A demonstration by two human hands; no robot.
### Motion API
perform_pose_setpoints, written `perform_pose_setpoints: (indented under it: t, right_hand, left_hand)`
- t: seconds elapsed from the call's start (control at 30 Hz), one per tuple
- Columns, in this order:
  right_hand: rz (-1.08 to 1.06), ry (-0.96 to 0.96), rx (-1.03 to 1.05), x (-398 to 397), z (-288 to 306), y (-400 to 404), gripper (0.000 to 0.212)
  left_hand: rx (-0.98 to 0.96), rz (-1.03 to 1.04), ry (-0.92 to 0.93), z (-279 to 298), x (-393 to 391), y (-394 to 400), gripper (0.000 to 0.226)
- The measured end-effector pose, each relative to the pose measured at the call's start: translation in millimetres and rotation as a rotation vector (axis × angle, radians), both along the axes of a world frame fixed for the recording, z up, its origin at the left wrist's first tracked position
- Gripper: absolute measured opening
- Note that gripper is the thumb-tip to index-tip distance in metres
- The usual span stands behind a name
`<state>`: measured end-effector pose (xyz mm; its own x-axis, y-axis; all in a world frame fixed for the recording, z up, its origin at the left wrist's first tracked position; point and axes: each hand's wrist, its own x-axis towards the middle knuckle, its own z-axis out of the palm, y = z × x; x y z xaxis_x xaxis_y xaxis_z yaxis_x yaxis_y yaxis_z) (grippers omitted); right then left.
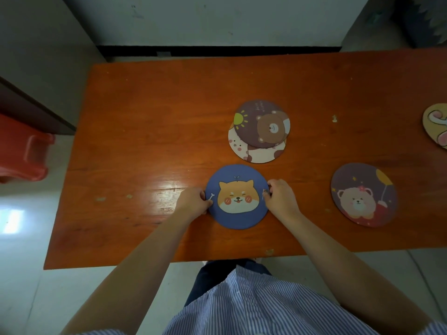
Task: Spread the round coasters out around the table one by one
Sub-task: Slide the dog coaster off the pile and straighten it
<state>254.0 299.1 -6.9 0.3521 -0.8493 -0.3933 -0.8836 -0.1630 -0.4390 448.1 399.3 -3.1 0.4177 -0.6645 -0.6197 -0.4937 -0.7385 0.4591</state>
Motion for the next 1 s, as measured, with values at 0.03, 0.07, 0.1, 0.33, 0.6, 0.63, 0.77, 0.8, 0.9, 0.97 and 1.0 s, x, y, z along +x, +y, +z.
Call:
perform_pose_setpoints:
  t: [0.03,0.07,0.1,0.33,0.6,0.63,0.77,0.8,0.9,0.97,1.0]
  right_hand:
    - [0.005,-0.004,0.001,-1,0,0,0.027]
    - [0.012,-0.010,-0.002,-2,0,0,0.029]
    - [0.017,-0.016,-0.008,-3,-1,1,0.030]
    - [0.030,0.033,0.030,-1,-5,-7,0.037]
    - [0.325,0.264,-0.181,39,11,7,0.034]
    - [0.374,0.245,-0.182,51,11,13,0.032]
    - [0.550,0.102,-0.182,115,9,51,0.026]
    - [0.587,0.063,-0.186,134,8,63,0.026]
    - [0.672,0.005,-0.199,198,7,104,0.028]
    - [0.691,-0.012,-0.194,244,7,135,0.029]
    - [0.691,-0.016,-0.184,266,8,151,0.030]
  left_hand:
    - [-0.014,0.027,0.006,0,-1,1,0.032]
    - [-0.025,0.049,0.011,0,-2,1,0.031]
    - [-0.031,0.058,0.007,0,-3,2,0.029]
    - [-0.013,0.067,-0.015,-2,5,2,0.038]
    - [-0.167,0.009,-0.320,-3,25,53,0.019]
    - [-0.186,0.012,-0.363,-4,34,67,0.019]
    - [-0.191,0.082,-0.539,-7,79,132,0.028]
    - [-0.169,0.095,-0.571,-7,93,148,0.029]
    - [-0.089,0.100,-0.614,-6,139,194,0.030]
    - [-0.055,0.082,-0.618,-7,171,222,0.029]
    - [-0.038,0.053,-0.611,-7,187,235,0.030]
